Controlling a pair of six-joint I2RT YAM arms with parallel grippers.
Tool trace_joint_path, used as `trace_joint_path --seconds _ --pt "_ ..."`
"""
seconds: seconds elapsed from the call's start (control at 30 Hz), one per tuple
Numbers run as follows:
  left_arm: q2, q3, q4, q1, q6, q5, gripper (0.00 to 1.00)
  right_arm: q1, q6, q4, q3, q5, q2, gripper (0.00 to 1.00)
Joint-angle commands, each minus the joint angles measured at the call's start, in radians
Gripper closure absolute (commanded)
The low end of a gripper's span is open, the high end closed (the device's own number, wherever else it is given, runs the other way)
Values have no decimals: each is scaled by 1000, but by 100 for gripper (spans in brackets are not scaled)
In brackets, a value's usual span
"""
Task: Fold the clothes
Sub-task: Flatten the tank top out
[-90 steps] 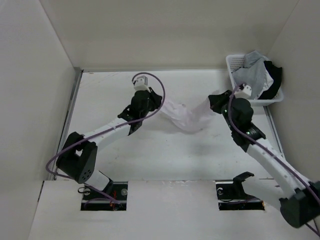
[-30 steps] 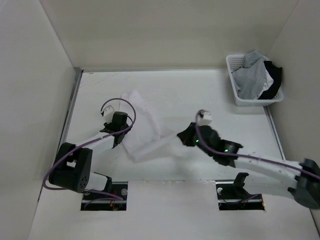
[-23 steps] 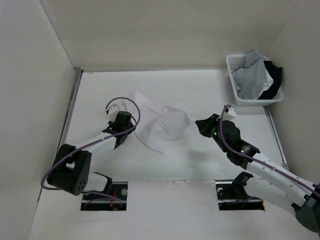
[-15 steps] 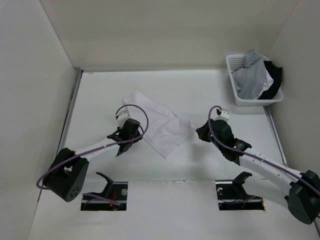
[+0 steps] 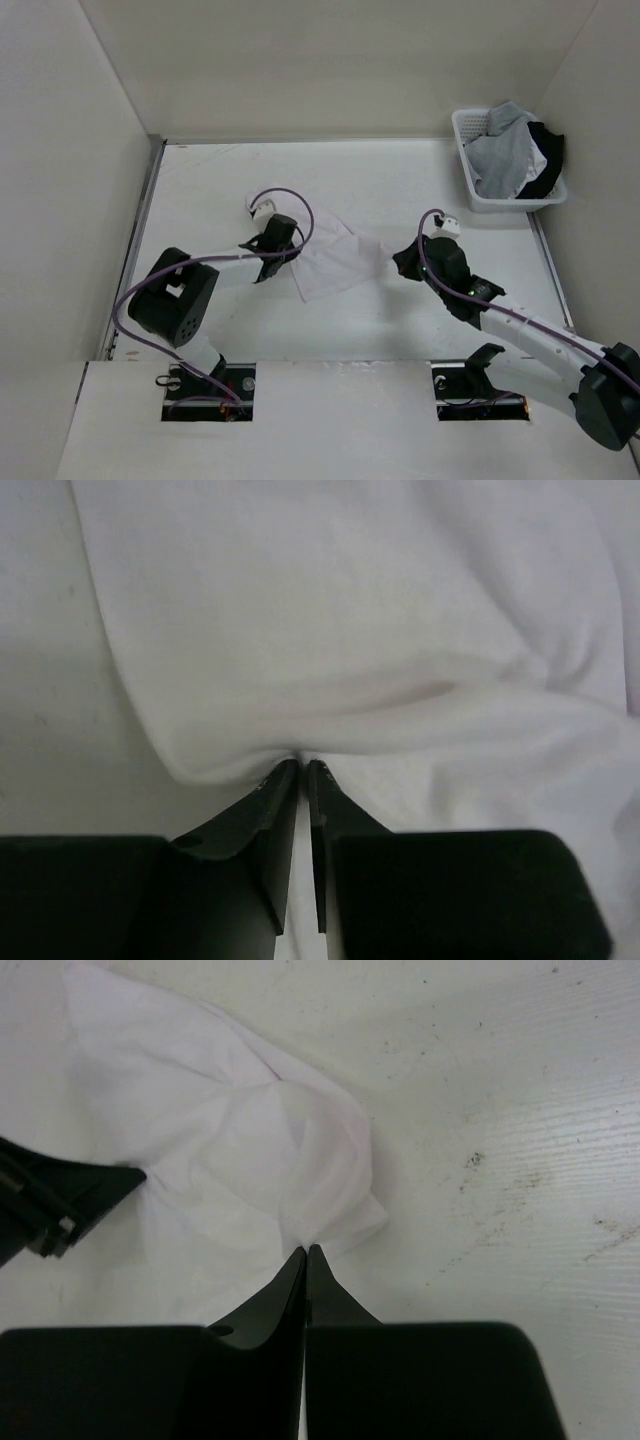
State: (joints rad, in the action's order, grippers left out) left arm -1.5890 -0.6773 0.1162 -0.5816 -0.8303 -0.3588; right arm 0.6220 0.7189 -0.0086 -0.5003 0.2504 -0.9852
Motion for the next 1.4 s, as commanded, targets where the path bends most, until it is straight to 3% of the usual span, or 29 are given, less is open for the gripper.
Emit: trace_joint_path --seconds 0.0,0.03,0.13,0.2,0.27,0.5,0.67,0.87,1.13,1.37 --pt "-72 -117 -1 114 31 24 91 21 23 16 -21 -5 40 99" --pt "-87 -166 0 139 36 30 91 43 42 10 -12 -7 46 99" --pt "-126 -307 -32 145 104 52 75 116 95 -4 14 -2 56 99" --pt "-114 -320 -67 128 141 32 66 146 126 -8 23 0 56 99" --pt "-68 -260 -88 118 148 -5 64 161 137 1 35 7 54 99" --pt "306 200 -108 122 77 -40 70 147 93 41 39 -13 14 99" --pt "474 304 -223 108 -23 33 68 137 76 68 32 -22 -1 99" --pt "457 308 -173 91 -15 92 60 140 86 101 42 -33 -36 99" --pt "394 317 -70 95 -10 146 59 140 91 110 52 -34 -50 99" --pt "337 308 -53 96 -10 150 78 138 91 110 59 -34 -40 99"
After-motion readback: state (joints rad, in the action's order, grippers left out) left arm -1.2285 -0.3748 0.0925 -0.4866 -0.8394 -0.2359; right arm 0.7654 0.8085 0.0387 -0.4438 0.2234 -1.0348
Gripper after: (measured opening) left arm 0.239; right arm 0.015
